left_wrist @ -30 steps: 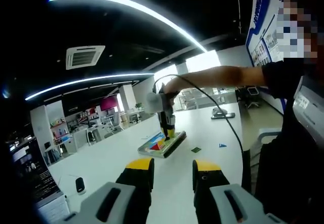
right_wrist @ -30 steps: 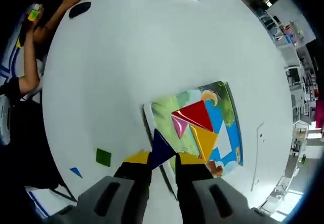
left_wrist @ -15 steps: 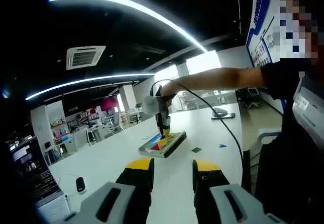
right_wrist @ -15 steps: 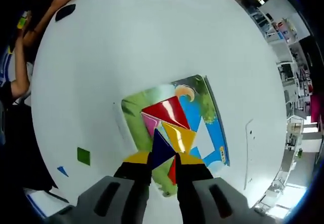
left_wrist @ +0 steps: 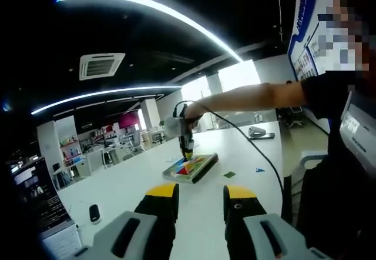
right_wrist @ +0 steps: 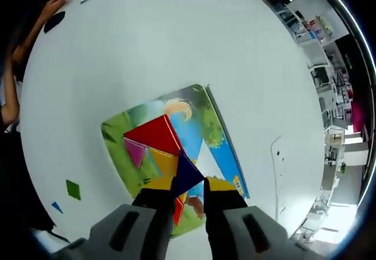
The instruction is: Pick up the tangram pieces one by one and place each piece onto its matching region on the pattern sheet, fitting the shapes together until the outline on the sheet is completely filled by the tangram pieces
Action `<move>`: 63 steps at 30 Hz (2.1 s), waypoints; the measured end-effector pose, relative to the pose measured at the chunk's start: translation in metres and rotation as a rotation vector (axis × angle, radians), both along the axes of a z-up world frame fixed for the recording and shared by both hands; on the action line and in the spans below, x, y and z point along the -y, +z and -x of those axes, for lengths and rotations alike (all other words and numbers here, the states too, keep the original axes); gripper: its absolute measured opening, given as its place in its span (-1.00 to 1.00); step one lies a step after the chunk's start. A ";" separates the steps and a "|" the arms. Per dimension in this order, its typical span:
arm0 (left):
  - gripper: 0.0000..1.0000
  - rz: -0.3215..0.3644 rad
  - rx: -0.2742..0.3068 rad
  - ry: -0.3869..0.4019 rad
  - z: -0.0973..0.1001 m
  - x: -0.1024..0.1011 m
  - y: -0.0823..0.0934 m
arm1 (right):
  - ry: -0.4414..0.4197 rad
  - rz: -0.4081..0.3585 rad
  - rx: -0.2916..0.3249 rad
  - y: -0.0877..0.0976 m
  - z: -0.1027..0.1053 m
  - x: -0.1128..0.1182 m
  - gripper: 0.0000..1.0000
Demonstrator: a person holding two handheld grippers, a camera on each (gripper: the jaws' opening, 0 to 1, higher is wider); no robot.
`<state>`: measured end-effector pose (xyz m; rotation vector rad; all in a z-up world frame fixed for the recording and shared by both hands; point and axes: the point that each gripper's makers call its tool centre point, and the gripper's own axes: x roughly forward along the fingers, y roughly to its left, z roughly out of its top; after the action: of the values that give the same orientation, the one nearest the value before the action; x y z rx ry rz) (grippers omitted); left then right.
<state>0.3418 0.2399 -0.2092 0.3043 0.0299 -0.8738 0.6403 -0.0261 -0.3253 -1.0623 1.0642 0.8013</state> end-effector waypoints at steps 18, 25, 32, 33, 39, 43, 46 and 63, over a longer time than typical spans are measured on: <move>-0.36 0.003 0.009 -0.003 0.002 0.001 0.002 | -0.033 -0.024 0.075 -0.009 -0.030 0.001 -0.60; -0.36 0.001 0.007 0.004 0.001 0.000 0.001 | -0.052 -0.048 0.064 -0.010 -0.031 0.000 -0.60; -0.36 -0.001 0.010 -0.001 0.003 0.000 0.002 | -0.070 -0.047 0.061 -0.015 -0.032 0.002 -0.60; -0.36 0.000 0.008 0.001 0.002 0.000 0.001 | -0.073 -0.051 0.063 -0.014 -0.032 0.001 -0.60; -0.36 -0.001 0.006 0.004 0.002 -0.001 0.001 | -0.088 -0.055 0.059 -0.014 -0.030 0.003 -0.59; -0.36 -0.001 0.006 0.003 0.002 0.000 0.001 | -0.088 -0.059 0.060 -0.014 -0.027 0.002 -0.59; -0.36 0.000 0.004 -0.001 0.001 0.000 0.000 | -0.093 -0.060 0.063 -0.014 -0.028 0.003 -0.59; -0.36 0.000 0.002 0.005 0.000 -0.001 0.000 | -0.107 -0.072 0.072 -0.015 -0.027 0.003 -0.58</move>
<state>0.3419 0.2411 -0.2094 0.3047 0.0287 -0.8688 0.6674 -0.0291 -0.3399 -0.9580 1.0154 0.7056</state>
